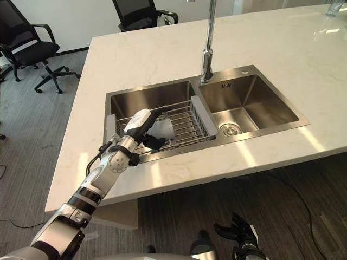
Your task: Walk over to the sink, pick up the cup, carry it to the dishwasher, place the cup inside the dishwasher, then close the dishwasher door
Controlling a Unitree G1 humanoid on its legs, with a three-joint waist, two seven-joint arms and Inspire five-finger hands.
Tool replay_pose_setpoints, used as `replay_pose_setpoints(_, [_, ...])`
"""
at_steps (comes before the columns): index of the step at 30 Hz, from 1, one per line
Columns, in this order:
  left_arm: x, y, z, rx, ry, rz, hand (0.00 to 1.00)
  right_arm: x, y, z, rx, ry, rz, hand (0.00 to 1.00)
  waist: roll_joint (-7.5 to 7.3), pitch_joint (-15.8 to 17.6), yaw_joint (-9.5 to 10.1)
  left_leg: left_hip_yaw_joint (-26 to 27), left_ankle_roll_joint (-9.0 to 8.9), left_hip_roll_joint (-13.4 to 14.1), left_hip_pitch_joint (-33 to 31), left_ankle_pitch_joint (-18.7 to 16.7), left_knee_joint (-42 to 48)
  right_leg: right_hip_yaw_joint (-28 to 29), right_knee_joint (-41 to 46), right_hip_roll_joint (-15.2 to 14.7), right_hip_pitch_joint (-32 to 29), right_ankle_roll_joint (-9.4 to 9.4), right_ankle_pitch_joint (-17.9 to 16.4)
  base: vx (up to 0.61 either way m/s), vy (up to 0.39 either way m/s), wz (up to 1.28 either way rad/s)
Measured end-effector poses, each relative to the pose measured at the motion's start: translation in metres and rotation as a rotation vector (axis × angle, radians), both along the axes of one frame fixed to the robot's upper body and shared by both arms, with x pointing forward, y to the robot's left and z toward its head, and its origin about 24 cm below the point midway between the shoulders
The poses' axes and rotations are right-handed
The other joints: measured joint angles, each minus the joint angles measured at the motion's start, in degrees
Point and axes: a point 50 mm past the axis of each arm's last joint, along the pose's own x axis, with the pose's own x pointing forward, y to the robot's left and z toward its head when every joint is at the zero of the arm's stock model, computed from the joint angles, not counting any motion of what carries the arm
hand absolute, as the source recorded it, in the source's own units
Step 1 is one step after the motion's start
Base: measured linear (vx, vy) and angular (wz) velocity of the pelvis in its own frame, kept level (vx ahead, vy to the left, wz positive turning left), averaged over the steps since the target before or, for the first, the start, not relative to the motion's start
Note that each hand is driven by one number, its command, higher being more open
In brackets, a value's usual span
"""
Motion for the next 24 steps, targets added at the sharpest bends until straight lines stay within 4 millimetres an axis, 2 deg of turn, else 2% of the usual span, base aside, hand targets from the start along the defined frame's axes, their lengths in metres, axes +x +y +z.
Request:
replay_pose_setpoints(2, [0.006,0.005,-0.003,0.024,0.035,0.025,0.9,0.003,0.0,0.001,-0.001,-0.01,0.004,0.9,0.31,0.87,-0.86,0.16,0.01,0.19,-0.39,0.01,0.0,0.15,0.16,0.02,-0.55,0.0,0.02,-0.01,-0.013,-0.05])
replay_pose_setpoints(5, [0.015,0.007,0.006,0.04,0.021,0.035,0.9,0.001,0.0,0.0,0.0,-0.003,0.003,0.9,0.44,1.53,-1.02,0.41,-0.07,0.35,-0.69,-0.04,0.01,0.3,0.2,0.19,-0.95,0.0,0.02,0.01,-0.013,-0.04])
replay_pose_setpoints(10, [0.027,0.023,0.017,0.056,0.012,0.092,0.9,0.003,0.0,0.002,0.0,-0.015,0.008,0.9,1.11,2.63,-2.04,0.9,-0.34,0.49,-1.05,-0.23,0.01,0.7,0.38,0.52,-1.63,0.0,0.02,0.01,-0.007,-0.04])
replay_pose_setpoints(11, [0.027,0.025,0.019,0.047,0.007,0.101,0.3,0.003,0.0,0.002,0.0,-0.015,0.008,0.9,1.21,2.95,-2.14,0.94,-0.41,0.58,-1.05,-0.27,0.01,0.7,0.43,0.61,-1.68,0.01,0.02,0.0,0.0,0.0])
replay_pose_setpoints(18, [0.027,0.032,0.021,-0.005,-0.006,0.142,0.3,0.004,0.004,0.001,0.002,-0.014,0.024,0.9,1.23,3.58,-2.11,0.98,-0.54,0.97,-1.06,-0.34,0.01,0.69,0.47,0.76,-1.71,0.01,0.01,0.0,0.0,0.0])
replay_pose_setpoints(24, [0.018,0.033,0.014,-0.084,0.016,0.148,0.3,0.004,0.005,0.001,0.001,-0.013,0.031,0.9,1.21,3.6,-0.84,0.93,-0.57,1.06,-1.17,-0.36,0.02,0.57,0.46,0.83,-1.61,0.03,0.0,0.0,-0.001,0.01])
